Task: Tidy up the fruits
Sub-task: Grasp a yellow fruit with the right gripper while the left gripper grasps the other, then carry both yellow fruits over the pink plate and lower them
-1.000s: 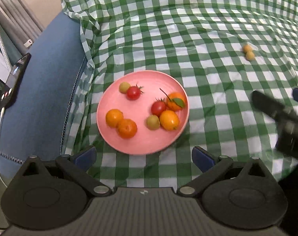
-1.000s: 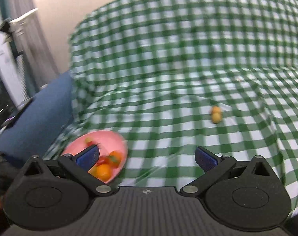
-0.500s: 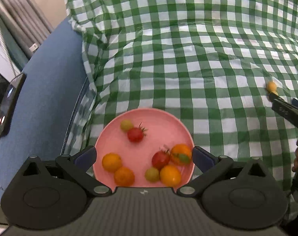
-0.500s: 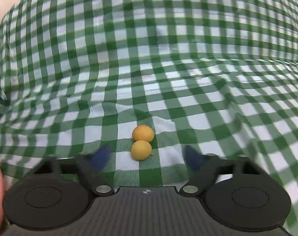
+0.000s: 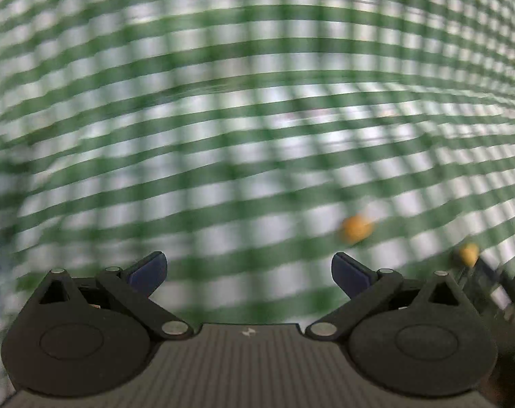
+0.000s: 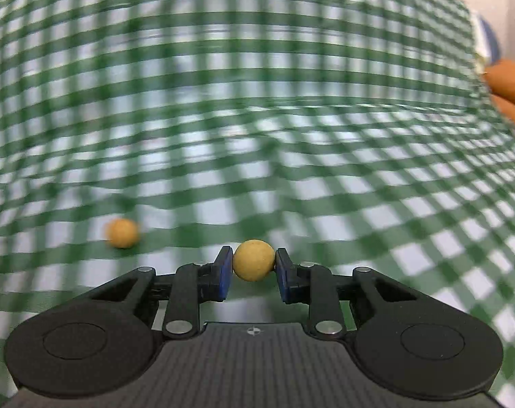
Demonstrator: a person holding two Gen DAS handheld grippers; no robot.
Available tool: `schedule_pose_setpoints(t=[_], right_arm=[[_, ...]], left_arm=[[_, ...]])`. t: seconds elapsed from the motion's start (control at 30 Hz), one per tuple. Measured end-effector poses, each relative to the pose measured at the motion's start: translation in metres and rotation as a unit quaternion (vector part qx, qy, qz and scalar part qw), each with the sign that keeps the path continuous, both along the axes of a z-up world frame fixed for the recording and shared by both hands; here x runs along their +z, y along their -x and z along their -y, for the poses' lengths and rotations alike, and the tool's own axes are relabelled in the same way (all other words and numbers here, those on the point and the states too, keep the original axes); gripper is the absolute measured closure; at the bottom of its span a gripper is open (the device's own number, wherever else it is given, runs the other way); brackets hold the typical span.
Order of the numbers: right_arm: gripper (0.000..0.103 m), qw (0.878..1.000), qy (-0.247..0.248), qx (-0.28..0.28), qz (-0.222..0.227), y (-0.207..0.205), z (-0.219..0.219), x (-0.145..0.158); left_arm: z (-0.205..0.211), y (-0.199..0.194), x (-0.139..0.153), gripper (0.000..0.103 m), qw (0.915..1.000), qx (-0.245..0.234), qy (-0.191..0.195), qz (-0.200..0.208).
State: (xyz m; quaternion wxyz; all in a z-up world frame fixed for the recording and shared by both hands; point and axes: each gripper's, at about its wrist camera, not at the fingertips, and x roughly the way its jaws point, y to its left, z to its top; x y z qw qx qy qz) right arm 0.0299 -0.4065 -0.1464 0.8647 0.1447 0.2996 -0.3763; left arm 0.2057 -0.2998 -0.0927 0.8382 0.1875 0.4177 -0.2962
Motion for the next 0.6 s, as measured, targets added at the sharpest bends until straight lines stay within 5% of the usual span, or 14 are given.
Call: schedule_pose_setpoints(t=[0.27, 0.37, 0.5, 0.6], right_arm=[[0.075, 0.999, -0.049, -0.013, 0.016, 0.004, 0.025, -0.021], [0.075, 0.998, -0.054, -0.014, 0.021, 0.003, 0.028, -0.021], [0.075, 0.998, -0.056, -0.014, 0.022, 0.0, 0.032, -0.022], [0.075, 0.998, -0.056, -0.012, 0.024, -0.001, 0.038, -0.023]], left_arm=[[0.096, -0.017, -0.049, 0.012, 0.9965, -0.036, -0.005, -0.075], [0.103, -0.024, -0.063, 0.027, 0.9949, -0.036, -0.016, -0.093], [0.103, -0.024, -0.073, 0.07, 0.9943, -0.031, -0.027, -0.098], [0.097, -0.025, -0.069, 0.07, 0.9938, -0.02, -0.026, -0.106]])
